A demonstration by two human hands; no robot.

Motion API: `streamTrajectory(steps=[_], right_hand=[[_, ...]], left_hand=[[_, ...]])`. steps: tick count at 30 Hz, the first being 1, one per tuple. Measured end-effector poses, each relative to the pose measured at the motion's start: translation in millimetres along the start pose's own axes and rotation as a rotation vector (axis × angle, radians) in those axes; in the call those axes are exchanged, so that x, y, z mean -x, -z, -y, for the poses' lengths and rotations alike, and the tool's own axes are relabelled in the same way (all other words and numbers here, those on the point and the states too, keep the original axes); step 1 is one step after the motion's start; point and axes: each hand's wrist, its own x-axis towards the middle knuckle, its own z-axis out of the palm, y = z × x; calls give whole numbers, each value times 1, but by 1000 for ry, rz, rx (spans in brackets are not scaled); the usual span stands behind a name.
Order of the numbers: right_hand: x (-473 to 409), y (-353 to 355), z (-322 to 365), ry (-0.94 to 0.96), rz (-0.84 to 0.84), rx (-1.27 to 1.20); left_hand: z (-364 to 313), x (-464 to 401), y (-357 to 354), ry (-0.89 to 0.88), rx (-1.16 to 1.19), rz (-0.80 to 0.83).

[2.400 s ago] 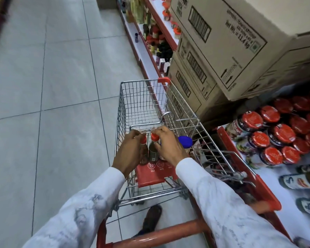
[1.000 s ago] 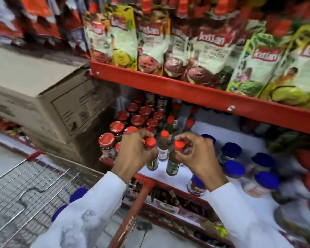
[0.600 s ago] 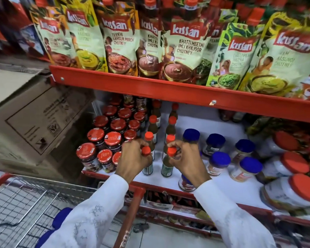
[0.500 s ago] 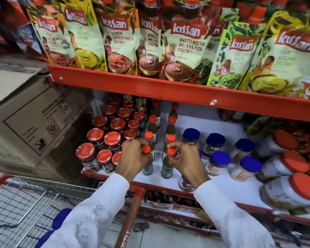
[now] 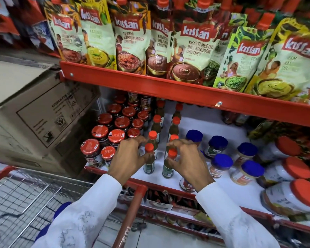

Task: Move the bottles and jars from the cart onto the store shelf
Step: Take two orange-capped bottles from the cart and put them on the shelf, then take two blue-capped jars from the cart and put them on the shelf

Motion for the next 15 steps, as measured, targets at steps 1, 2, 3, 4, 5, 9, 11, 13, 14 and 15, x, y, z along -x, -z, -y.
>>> streamTrajectory(steps=[1, 2, 3, 4, 5, 9, 11, 13, 14, 15], right_hand=[[2, 2, 8, 45, -11, 33], [4, 1, 18, 99, -25, 43], [7, -1, 28, 162, -38, 29], [9, -7, 38, 228, -37, 9], [11, -14, 47, 287, -24, -2], [18, -61, 84, 500, 128, 24], [19, -87, 100, 565, 218, 18], [18, -115, 119, 608, 322, -37], [18, -127, 130, 618, 381, -79], [17, -138, 138, 606, 438, -125]], left_hand=[[4, 9, 5, -14, -27, -26], [8, 19, 10, -18, -56, -54], [14, 31, 16, -14, -89, -86], [22, 44, 21, -6, -118, -122], [31, 56, 25, 13, -139, -148], [68, 119, 41, 234, -175, -232], [88, 151, 45, 351, -155, -273], [111, 182, 47, 487, -116, -319], [124, 197, 47, 561, -85, -345], [135, 209, 46, 628, -36, -371]])
